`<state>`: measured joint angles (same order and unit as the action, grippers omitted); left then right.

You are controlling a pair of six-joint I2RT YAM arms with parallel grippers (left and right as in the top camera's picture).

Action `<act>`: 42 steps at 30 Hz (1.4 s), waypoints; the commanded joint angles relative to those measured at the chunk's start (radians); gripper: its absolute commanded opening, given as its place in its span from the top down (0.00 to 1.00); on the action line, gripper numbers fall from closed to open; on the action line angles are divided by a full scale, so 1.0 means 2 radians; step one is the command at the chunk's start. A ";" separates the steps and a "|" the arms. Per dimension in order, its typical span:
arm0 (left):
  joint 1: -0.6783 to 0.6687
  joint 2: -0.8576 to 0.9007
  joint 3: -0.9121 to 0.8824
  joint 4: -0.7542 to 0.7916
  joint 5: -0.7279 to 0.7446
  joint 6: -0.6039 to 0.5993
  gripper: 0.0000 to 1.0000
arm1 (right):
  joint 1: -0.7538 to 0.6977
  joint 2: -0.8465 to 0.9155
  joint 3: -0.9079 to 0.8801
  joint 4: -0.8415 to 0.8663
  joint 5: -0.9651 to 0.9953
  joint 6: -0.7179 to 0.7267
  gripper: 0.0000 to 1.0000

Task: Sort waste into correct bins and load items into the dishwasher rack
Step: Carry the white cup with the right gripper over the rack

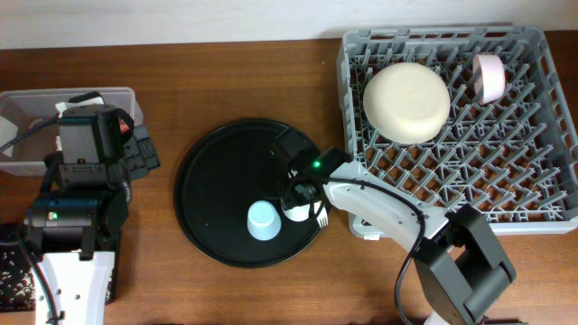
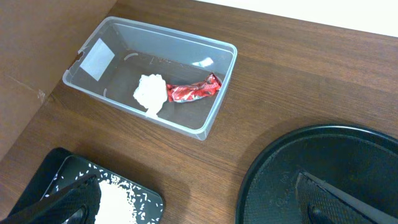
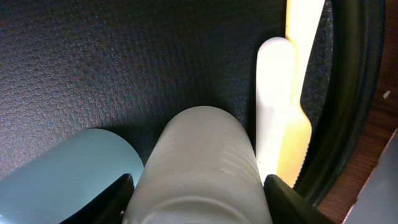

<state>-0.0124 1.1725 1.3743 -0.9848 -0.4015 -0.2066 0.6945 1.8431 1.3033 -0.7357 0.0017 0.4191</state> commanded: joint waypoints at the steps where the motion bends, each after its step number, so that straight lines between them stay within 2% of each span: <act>1: 0.002 -0.003 0.002 -0.001 -0.007 -0.005 0.01 | 0.003 0.005 0.017 0.000 -0.023 0.004 0.65; 11: 0.002 -0.003 0.002 -0.001 -0.007 -0.005 0.01 | 0.003 0.005 0.121 -0.066 0.000 -0.003 0.66; 17: 0.002 -0.003 0.002 -0.001 -0.007 -0.005 0.01 | -0.027 0.004 0.264 -0.206 0.006 -0.011 0.69; 21: 0.002 -0.003 0.002 -0.001 -0.007 -0.005 0.01 | -0.086 0.004 0.325 -0.273 0.007 -0.023 0.69; 31: 0.002 -0.003 0.002 -0.001 -0.007 -0.005 0.01 | -0.267 0.004 0.321 -0.319 0.007 -0.064 0.68; 36: 0.002 -0.003 0.002 -0.001 -0.007 -0.005 0.01 | -0.306 0.004 0.298 -0.345 0.007 -0.067 0.69; 42: 0.002 -0.003 0.002 -0.001 -0.007 -0.005 0.01 | -0.306 0.005 0.251 -0.350 0.044 -0.065 0.69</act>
<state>-0.0124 1.1725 1.3743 -0.9848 -0.4015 -0.2066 0.0875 1.8553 1.8328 -1.4334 0.0376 0.2871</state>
